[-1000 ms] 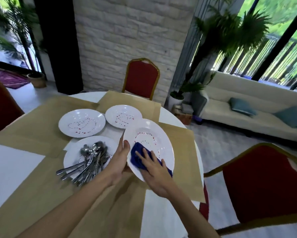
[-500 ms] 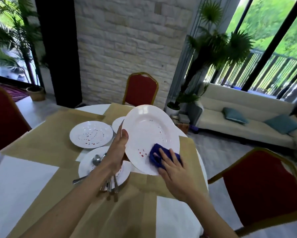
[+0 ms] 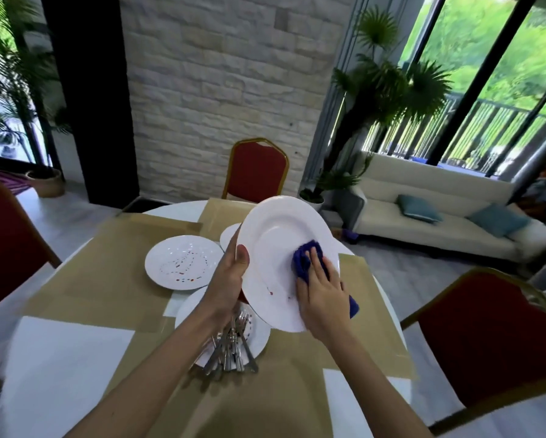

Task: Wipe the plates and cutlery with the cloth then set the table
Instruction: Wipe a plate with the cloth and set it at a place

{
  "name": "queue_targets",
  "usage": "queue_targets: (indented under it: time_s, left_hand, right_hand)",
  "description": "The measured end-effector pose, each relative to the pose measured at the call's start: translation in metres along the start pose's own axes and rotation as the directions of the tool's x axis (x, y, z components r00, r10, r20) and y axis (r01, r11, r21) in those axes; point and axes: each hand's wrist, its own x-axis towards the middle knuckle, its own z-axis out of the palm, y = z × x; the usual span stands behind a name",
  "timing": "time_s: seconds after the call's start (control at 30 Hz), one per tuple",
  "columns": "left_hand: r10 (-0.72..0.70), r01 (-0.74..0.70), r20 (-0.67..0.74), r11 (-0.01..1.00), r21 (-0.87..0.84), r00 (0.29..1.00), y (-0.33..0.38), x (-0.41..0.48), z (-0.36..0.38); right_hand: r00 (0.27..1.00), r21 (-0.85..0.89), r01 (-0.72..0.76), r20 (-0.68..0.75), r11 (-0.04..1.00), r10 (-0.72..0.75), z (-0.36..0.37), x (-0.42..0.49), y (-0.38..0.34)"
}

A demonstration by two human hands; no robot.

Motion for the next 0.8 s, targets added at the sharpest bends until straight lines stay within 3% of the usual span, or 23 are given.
queue_targets:
  time_s: [0.07,0.23,0.3,0.4,0.43,0.5,0.57,0.63,0.7,0.8]
  left_hand:
    - [0.000,0.001,-0.026,1.000,0.024,1.000,-0.002,0.003,-0.002]
    - [-0.049,0.050,0.009,0.999,-0.003,0.999,-0.009,0.007,0.005]
    - [-0.074,0.074,0.050,0.997,-0.010,0.996,-0.011,0.005,0.011]
    - [-0.103,0.101,0.072,0.994,0.029,0.992,-0.010,0.002,0.019]
    - [-0.086,0.083,0.066,0.995,0.045,0.994,-0.007,0.002,0.020]
    - [-0.046,0.044,0.031,0.998,0.049,0.998,0.006,0.011,0.020]
    - [-0.011,0.011,-0.016,0.999,0.051,1.000,0.021,0.020,0.010]
    - [0.032,-0.027,-0.060,0.997,0.075,0.998,0.035,0.029,0.004]
    - [0.076,-0.069,-0.091,0.995,0.077,0.993,0.046,0.032,0.004]
    - [0.098,-0.095,-0.062,0.994,0.056,0.993,0.047,0.037,0.016]
  right_hand:
    - [0.998,0.114,-0.010,0.061,0.993,0.003,0.005,-0.018,-0.015]
    - [0.951,0.198,0.269,0.102,0.943,-0.293,-0.004,-0.004,-0.039]
    - [0.970,0.157,0.237,0.017,0.959,-0.242,-0.004,0.021,-0.031]
    - [0.996,0.179,0.037,-0.091,0.983,-0.021,-0.007,0.046,-0.021]
    - [0.996,0.197,0.061,-0.079,0.978,-0.046,-0.008,0.046,-0.021]
    - [0.956,0.195,0.290,-0.022,0.937,-0.291,-0.012,0.040,-0.023]
    - [0.840,0.233,0.502,0.100,0.833,-0.534,-0.015,0.027,-0.022]
    - [0.759,0.237,0.591,0.159,0.771,-0.631,-0.021,0.028,0.000]
    - [0.802,0.080,0.576,0.141,0.814,-0.581,-0.027,0.054,0.025]
    - [0.930,-0.113,0.365,-0.006,0.924,-0.368,-0.036,0.095,0.034]
